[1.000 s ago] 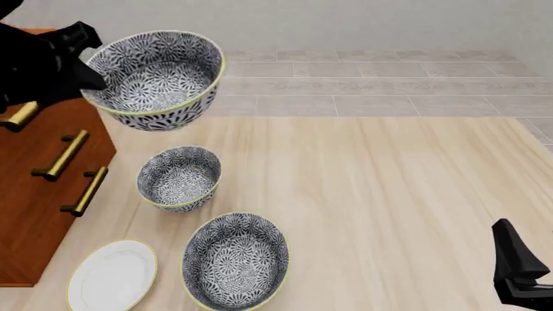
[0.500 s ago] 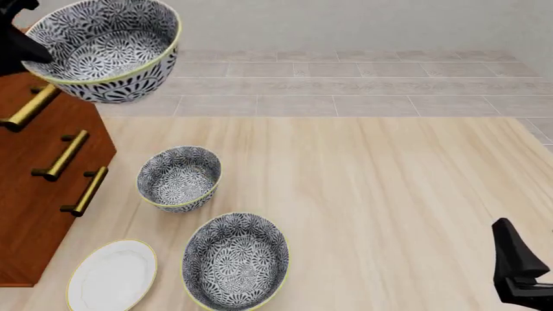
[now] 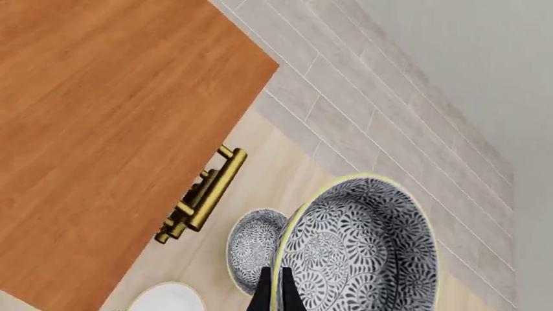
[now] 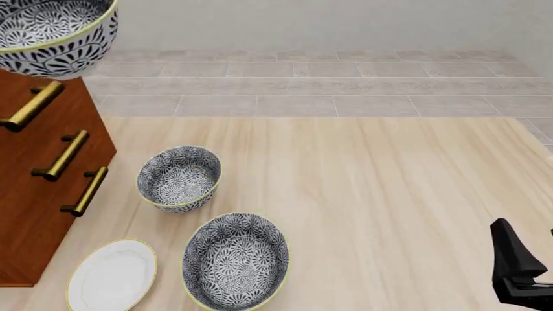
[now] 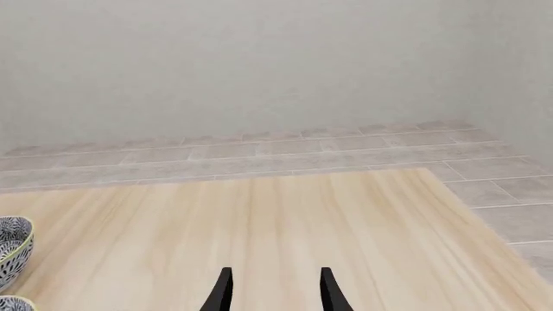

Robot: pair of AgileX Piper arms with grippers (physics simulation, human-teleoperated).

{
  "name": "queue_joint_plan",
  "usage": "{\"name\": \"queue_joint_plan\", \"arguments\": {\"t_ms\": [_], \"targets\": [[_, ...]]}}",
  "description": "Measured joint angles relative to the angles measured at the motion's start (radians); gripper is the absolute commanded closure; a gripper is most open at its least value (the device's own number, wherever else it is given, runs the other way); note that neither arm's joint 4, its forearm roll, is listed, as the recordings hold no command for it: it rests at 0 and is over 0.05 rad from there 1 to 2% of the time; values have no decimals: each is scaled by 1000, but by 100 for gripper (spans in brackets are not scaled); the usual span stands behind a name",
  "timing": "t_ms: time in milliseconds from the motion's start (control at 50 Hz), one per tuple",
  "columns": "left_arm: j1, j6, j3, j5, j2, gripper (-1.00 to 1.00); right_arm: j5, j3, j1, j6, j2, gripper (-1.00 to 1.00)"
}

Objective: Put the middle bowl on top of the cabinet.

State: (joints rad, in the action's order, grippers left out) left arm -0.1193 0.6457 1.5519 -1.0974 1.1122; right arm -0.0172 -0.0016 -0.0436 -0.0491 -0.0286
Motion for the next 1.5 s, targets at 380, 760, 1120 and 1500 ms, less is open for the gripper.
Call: {"name": "queue_joint_plan", "arguments": {"t_ms": [380, 760, 1120, 1500], "targets": [[-165, -9, 108, -64, 38, 100, -6, 0, 0, 3, -7, -100], [-268, 1, 177, -102, 70, 100, -3, 1, -1, 3, -5, -100], [-386, -4, 216, -115, 106, 100, -3, 0, -3, 2, -5, -100], [-493, -3, 247, -109, 152, 100, -5, 1, -5, -3, -7, -100]]}}
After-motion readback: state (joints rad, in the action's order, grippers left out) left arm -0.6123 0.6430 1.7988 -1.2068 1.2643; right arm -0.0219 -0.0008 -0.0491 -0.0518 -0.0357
